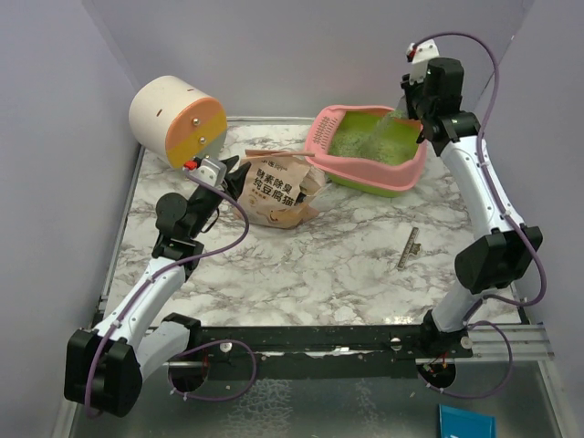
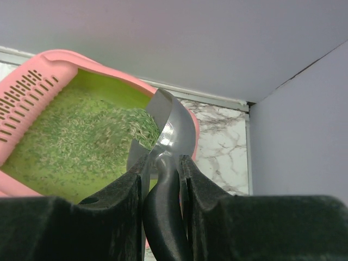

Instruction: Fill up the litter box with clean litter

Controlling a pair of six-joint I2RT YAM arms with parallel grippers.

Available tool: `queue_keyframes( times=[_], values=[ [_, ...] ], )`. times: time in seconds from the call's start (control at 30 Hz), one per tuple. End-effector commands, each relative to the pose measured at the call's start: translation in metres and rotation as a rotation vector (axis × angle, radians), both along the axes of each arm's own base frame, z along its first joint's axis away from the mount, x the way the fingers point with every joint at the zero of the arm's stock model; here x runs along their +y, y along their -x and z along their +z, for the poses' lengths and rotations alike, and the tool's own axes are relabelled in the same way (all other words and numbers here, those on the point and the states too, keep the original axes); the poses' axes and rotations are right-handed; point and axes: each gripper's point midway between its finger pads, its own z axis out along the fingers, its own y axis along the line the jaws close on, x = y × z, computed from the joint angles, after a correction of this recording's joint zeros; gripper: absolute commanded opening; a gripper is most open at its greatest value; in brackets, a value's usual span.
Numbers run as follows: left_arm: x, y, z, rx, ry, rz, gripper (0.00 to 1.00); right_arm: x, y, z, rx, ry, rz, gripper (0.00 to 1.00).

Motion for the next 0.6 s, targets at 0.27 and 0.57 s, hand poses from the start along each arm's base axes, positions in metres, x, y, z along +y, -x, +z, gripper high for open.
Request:
queue_keyframes(
  times=[0.27,0.57],
  values=[
    [-0.005,0.001,0.008,-0.013,0.013,-0.033,0.35,0.009,0.006,0.007,0.01,0.341,-0.093,0.01],
    [-0.005,0.004,0.013,-0.041,-0.006,-0.036,0.39,0.042,0.032,0.02,-0.041,0.135,0.061,0.01]
  ],
)
